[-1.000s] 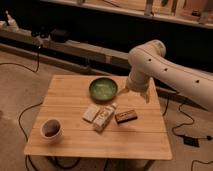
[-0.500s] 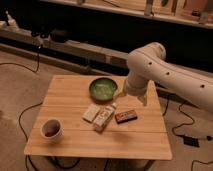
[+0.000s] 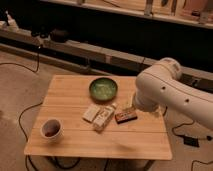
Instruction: Move the arm in a circular motion
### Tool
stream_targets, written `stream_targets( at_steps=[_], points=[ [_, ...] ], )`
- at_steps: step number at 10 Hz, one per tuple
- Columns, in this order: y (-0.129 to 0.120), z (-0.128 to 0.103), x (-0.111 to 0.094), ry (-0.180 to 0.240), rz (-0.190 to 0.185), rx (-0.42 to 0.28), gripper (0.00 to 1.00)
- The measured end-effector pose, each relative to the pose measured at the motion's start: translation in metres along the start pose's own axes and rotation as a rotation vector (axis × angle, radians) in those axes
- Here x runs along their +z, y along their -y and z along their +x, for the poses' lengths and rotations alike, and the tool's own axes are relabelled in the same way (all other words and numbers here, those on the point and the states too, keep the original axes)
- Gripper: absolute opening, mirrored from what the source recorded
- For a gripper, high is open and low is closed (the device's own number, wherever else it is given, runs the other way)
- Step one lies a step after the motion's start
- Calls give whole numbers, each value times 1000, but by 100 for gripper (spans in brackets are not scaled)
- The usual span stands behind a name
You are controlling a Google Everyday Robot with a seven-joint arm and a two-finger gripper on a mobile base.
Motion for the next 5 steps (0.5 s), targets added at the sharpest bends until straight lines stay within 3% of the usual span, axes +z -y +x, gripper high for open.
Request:
stream_targets(
  at_steps=[3, 5],
  points=[
    [-48, 11, 0, 4, 41, 133, 80],
    [-76, 35, -2, -19, 72, 203, 80]
  ],
)
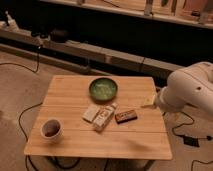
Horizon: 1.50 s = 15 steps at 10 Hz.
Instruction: Move the arm in a circular motion
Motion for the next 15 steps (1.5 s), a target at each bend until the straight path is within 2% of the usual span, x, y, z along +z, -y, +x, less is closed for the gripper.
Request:
stream_targets(
  at_steps=[1, 3, 4, 5, 6, 15],
  points=[
    [-9, 14, -2, -23, 0, 29, 80],
    [-16, 33, -15, -102, -14, 64, 80],
    [-13, 34, -27, -160, -23, 58, 80],
    [-11, 32, -33, -187, -26, 53, 80],
    [-11, 32, -35, -198, -31, 50, 80],
    [-10, 33, -35, -198, -30, 49, 80]
  ],
)
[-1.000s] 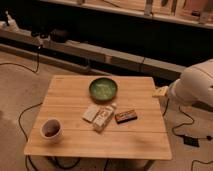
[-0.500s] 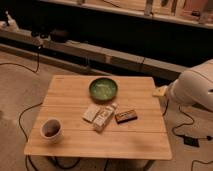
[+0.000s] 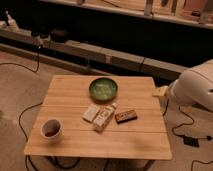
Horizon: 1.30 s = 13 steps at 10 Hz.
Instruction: Move the arm in a circular motion
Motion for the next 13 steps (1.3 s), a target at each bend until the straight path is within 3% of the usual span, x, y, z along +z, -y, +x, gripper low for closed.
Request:
stream_targets(
  at_steps=[1, 3, 4, 5, 6, 8, 9, 11, 13],
  points=[
    [-4, 3, 1, -1, -4, 12, 80],
    [-30, 32, 1, -20, -34, 75, 80],
    [-51, 61, 1, -48, -57, 124, 80],
    [-60, 76, 2, -63, -66, 144, 80],
    [-76, 119, 12, -91, -69, 185, 80],
    [-74, 146, 44, -51, -46, 190, 80],
    [-66, 149, 68, -6, -41, 176, 80],
    [-44, 152, 116, 73, -67, 112, 80],
    [-18, 156, 148, 104, -98, 42, 80]
  ],
)
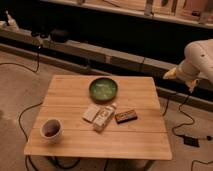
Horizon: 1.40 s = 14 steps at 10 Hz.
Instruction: Move the arm in a circular motion
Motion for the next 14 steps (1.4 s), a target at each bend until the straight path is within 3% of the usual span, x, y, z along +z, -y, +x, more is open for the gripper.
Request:
stream_targets(
  at_steps=[2, 3, 5, 8, 9, 11, 14],
  points=[
    [36, 5, 16, 7, -2, -67, 80],
    [60, 6, 19, 7, 18, -111, 80],
    [108, -6, 12, 18, 110, -203, 80],
    [145, -48, 0, 87, 235, -293, 80],
    [150, -66, -1, 116, 259, -327, 80],
    [154, -100, 3, 160, 276, -410, 80],
    [161, -135, 10, 182, 262, -521, 80]
  ],
)
